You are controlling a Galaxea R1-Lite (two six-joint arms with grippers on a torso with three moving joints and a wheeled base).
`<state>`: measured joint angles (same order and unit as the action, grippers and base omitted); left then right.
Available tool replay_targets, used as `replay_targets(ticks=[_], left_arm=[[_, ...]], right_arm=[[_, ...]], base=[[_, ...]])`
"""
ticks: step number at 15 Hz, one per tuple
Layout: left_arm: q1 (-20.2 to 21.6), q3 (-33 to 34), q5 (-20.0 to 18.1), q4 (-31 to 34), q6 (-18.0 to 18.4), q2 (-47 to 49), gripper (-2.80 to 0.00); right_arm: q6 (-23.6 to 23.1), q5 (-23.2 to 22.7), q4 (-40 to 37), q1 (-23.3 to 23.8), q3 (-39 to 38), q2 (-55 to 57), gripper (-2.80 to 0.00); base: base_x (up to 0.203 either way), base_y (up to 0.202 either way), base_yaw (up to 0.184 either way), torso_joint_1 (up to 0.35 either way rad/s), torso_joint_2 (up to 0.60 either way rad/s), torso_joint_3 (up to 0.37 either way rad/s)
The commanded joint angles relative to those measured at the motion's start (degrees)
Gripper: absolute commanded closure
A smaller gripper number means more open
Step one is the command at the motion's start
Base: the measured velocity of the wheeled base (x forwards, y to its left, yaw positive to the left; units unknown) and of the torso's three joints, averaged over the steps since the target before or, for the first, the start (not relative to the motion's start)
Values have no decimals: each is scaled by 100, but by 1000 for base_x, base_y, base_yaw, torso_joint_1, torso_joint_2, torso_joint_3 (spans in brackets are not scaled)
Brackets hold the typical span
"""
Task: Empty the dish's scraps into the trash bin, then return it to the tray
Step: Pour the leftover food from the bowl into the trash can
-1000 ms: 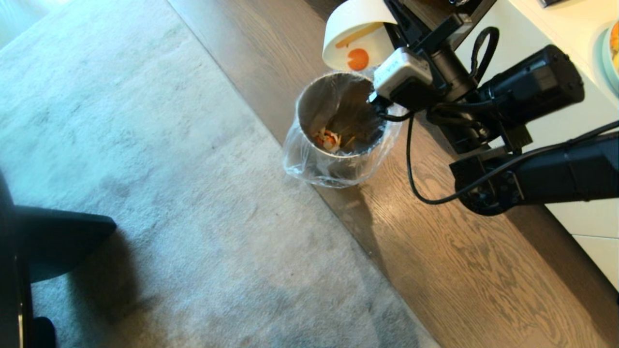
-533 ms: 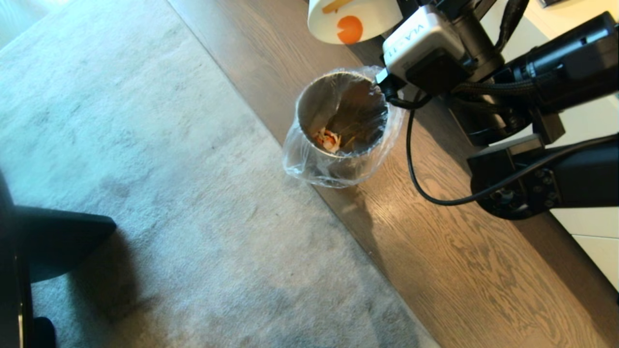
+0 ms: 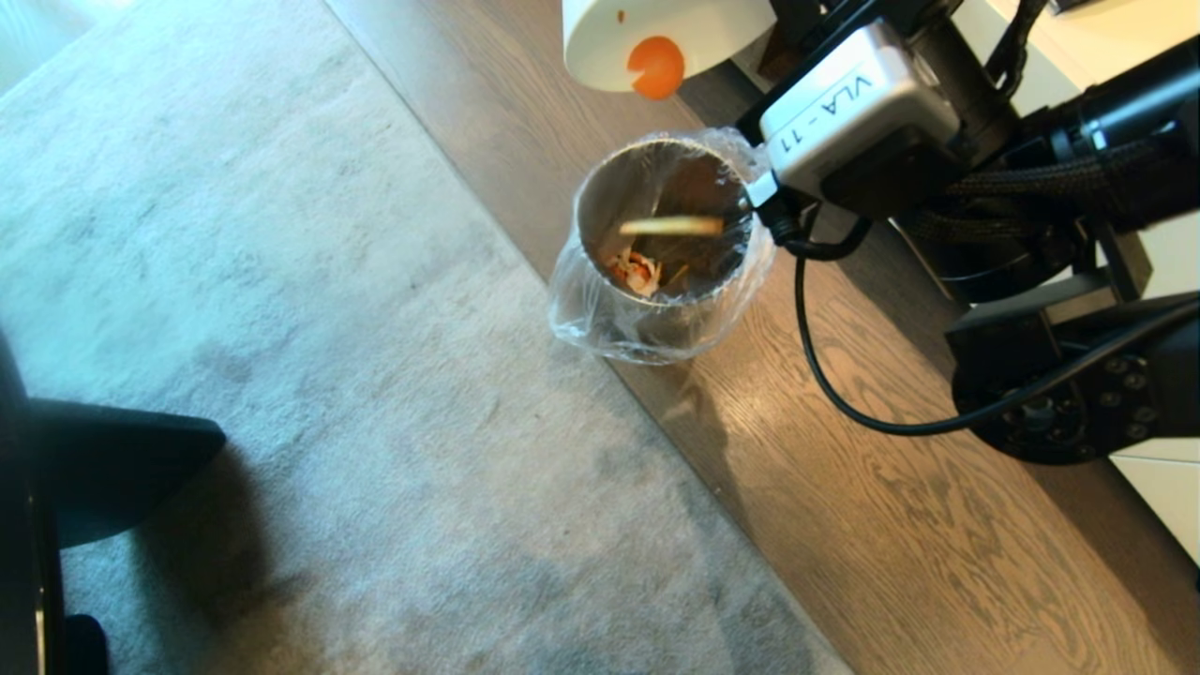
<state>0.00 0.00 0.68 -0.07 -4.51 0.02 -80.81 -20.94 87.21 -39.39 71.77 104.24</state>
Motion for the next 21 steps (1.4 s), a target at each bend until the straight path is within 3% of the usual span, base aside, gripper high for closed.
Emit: replay_targets(ticks=[1,5,10,17,19,21], left_arm=[[0,0,2,-1,-6,-2,0],[0,0,2,-1,-6,-2,0],[0,0,2,-1,-6,-2,0],[0,0,2,-1,-6,-2,0],[0,0,2,-1,-6,-2,0],[0,0,2,-1,-6,-2,0]], right_arm=[[-53,-15,261,20,33,103,0],[-73,-41,261,82,225,281,0],[-189,-235,261,573,241,501,0],[-117,-214,254,625,237,566,0],[125,92,249,625,258,508,0],[424,884,216,625,238,414,0]], base=[[0,0,0,0,0,0],[0,0,0,0,0,0],[0,0,0,0,0,0],[0,0,0,0,0,0],[0,0,0,0,0,0],[0,0,0,0,0,0]])
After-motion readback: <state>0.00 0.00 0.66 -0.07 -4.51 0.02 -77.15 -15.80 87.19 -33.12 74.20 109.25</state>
